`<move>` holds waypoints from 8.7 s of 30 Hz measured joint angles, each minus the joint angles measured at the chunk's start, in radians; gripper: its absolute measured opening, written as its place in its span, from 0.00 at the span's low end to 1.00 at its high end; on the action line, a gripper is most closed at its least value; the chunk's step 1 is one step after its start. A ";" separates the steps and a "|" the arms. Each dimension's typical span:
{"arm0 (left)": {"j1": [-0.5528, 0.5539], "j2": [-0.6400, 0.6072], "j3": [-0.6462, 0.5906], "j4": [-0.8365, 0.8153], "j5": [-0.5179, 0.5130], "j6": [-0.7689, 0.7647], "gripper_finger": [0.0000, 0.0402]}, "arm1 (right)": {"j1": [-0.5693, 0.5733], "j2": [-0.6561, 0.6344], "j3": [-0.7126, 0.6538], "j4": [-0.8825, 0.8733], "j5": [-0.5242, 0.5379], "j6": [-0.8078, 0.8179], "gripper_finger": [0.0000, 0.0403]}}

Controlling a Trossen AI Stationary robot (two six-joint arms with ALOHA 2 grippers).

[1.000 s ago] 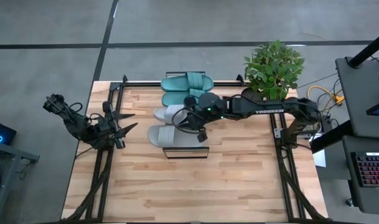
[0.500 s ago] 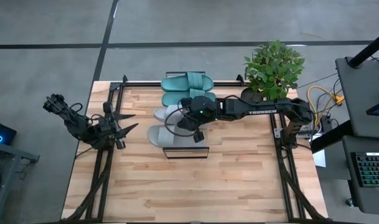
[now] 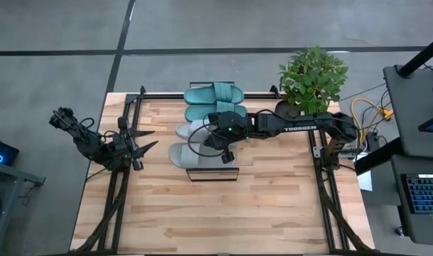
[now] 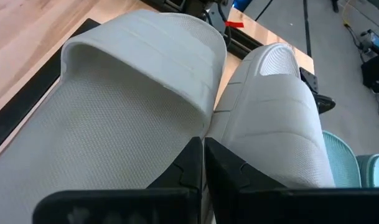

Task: Pick and place slides into the shelf
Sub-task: Put the gray slide on the shelf

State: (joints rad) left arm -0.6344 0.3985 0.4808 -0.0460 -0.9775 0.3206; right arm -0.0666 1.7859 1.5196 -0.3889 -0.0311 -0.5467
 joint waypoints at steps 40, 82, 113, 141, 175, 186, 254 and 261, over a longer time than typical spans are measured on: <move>0.000 0.001 -0.007 -0.001 0.000 -0.003 0.37 | -0.007 -0.046 0.079 -0.148 -0.045 0.063 0.02; 0.000 -0.002 -0.030 0.012 0.000 -0.003 0.37 | -0.036 -0.035 0.013 -0.235 -0.035 0.102 0.02; 0.000 -0.008 -0.047 0.012 0.000 -0.027 0.37 | -0.072 -0.042 0.092 -0.039 -0.078 -0.117 0.02; 0.000 -0.062 -0.063 0.010 -0.004 -0.025 0.37 | -0.094 0.048 0.097 -0.076 -0.158 -0.099 0.02; 0.087 0.133 0.023 0.174 0.314 0.383 0.33 | -0.091 -0.067 0.237 -0.295 -0.107 -0.016 0.02; 0.274 0.191 0.096 0.229 0.316 0.500 0.03 | -0.070 -0.209 0.095 -0.258 0.006 0.030 0.02; 0.817 0.919 0.783 -0.897 0.820 -0.312 0.00 | -0.067 -0.463 -0.324 0.081 0.006 -0.003 0.02; 0.818 0.924 0.782 -0.851 0.891 -0.287 0.00 | -0.067 -0.463 -0.332 0.082 0.006 -0.003 0.02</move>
State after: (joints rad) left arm 0.1841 1.3224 1.2629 -0.8965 -0.0863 0.0335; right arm -0.1333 1.3224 1.1877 -0.3068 -0.0254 -0.5499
